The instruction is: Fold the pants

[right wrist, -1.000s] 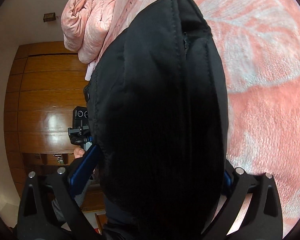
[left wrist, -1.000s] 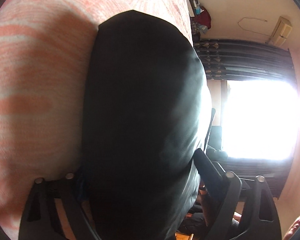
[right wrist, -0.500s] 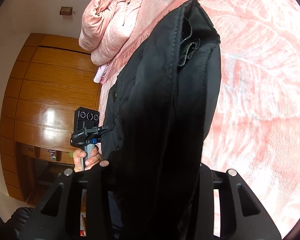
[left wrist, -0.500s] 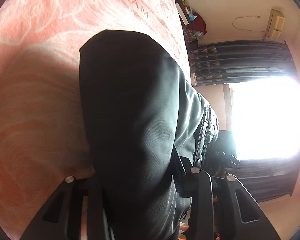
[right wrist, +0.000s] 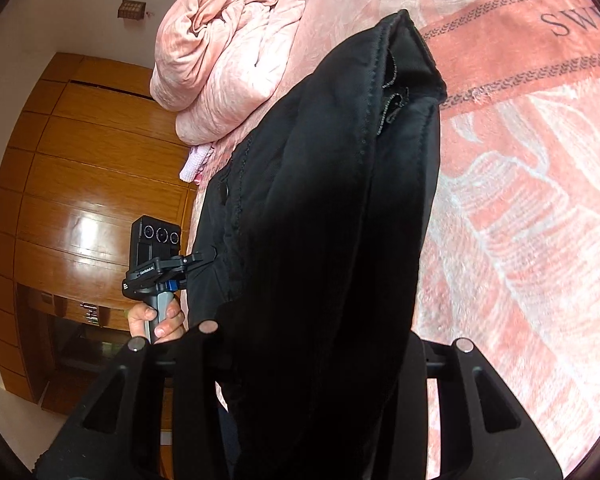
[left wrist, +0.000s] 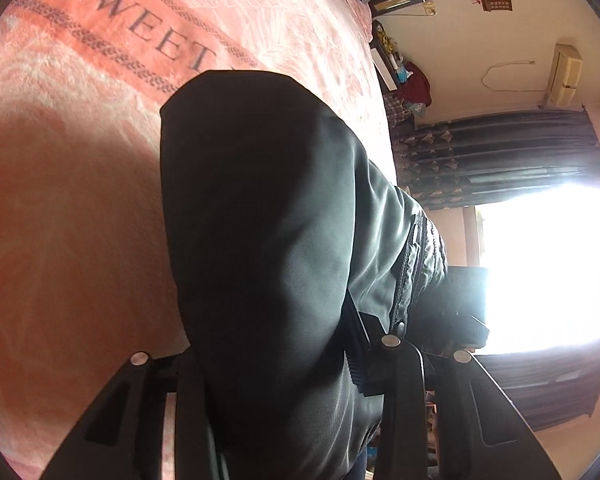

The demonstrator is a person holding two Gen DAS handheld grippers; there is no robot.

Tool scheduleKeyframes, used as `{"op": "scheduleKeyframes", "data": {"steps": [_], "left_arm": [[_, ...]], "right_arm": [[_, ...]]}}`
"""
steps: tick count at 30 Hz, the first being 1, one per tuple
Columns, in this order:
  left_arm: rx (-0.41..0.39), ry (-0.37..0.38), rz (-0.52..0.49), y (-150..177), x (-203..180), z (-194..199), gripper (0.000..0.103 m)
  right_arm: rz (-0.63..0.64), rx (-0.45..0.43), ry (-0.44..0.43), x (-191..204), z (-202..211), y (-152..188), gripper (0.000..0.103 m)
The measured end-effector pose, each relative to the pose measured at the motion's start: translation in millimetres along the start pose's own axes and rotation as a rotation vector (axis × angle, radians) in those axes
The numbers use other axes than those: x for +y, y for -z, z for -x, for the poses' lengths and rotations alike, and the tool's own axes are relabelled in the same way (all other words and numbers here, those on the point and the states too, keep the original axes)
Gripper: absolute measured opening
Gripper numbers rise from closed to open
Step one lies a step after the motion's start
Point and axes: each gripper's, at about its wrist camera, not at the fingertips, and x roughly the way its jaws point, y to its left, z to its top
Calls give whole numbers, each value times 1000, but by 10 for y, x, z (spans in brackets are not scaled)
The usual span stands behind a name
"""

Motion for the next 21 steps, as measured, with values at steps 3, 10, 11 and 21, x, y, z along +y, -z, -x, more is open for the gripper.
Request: {"op": "scheduleKeyframes", "data": {"steps": [3, 10, 11, 21], "left_arm": [[-4, 1, 37, -262, 260, -32, 38], [-3, 49, 123, -385, 837, -164, 48], [-6, 55, 126, -386, 859, -199, 52], [-133, -11, 149, -315, 771, 78, 84]], "right_arm": [[-12, 12, 8, -81, -274, -199, 39], [-84, 60, 32, -505, -647, -305, 50], [-83, 63, 34, -551, -657, -230, 51], [-96, -82, 112, -496, -155, -241, 78]]}}
